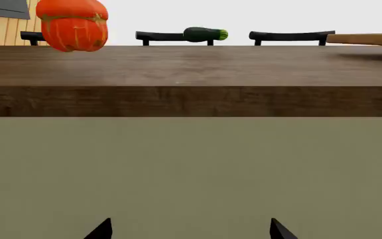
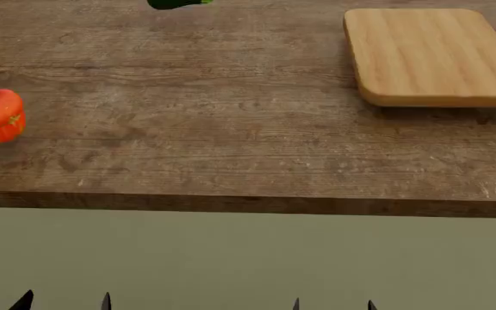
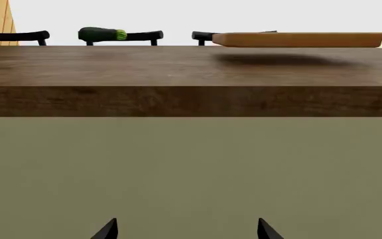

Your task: Place the squash and the zucchini on separate cutting boards.

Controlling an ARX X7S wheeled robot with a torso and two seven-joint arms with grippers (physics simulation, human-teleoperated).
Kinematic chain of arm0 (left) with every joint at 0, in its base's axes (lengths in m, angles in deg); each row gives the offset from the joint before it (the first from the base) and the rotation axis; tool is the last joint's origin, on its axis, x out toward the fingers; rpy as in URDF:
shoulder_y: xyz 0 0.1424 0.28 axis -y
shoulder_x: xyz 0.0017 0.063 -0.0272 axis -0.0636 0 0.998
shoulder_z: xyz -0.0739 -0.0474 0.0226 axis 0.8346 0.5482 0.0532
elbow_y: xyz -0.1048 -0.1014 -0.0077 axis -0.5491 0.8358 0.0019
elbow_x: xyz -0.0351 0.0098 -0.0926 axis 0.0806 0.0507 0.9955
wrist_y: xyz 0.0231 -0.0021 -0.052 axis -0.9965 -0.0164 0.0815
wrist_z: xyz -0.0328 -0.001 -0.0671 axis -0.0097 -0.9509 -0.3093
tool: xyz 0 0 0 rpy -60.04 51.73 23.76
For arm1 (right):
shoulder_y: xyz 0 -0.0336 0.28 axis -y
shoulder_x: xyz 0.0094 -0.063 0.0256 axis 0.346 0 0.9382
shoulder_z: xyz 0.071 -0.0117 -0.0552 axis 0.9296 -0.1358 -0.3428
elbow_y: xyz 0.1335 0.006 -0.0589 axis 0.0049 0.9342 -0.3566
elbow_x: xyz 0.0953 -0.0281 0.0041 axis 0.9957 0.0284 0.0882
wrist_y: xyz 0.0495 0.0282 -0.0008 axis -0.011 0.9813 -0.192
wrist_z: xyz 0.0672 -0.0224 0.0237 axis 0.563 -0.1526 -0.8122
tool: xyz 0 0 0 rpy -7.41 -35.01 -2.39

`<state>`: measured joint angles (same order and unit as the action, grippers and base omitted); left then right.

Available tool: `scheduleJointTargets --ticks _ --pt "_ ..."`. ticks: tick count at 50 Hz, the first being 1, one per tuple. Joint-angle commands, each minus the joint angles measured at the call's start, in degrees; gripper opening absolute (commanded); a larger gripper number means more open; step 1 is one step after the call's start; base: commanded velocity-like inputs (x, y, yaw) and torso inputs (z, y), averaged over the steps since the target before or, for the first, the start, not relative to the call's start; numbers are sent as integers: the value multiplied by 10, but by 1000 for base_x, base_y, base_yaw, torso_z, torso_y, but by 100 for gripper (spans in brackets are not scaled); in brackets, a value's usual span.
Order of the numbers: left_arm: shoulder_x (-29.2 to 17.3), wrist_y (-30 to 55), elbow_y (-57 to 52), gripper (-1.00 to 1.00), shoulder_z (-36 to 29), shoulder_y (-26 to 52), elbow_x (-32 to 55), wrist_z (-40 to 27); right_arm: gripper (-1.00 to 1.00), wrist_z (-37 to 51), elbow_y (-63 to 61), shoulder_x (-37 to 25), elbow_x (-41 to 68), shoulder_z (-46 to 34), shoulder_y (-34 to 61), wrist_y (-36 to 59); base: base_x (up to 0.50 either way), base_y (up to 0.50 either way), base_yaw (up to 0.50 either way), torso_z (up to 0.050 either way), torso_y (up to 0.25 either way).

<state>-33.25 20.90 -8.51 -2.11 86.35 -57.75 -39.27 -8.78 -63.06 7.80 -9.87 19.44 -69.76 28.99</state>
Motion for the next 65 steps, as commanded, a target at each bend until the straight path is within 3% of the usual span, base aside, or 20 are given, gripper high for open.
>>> scheduleJointTargets --ticks 1,14,27,28,65 --pt "-6 0 -6 100 -7 -4 0 -7 100 23 -5 -18 0 -23 -4 0 0 0 0 0 0" --pt "-28 2 2 100 -30 4 12 -49 100 36 3 -32 47 -33 -2 -23 0 0 0 0 0" --pt "-42 -10 7 100 -50 3 18 -58 100 49 3 -42 58 -44 -3 -26 22 500 0 0 0" --pt "-44 -23 -10 100 -46 -7 58 -29 100 49 12 -43 56 -46 0 -32 86 500 0 19 0" --pt "-68 -22 -20 100 -73 -6 51 -73 100 85 -3 -66 63 -76 -4 -23 4 5 0 50 0"
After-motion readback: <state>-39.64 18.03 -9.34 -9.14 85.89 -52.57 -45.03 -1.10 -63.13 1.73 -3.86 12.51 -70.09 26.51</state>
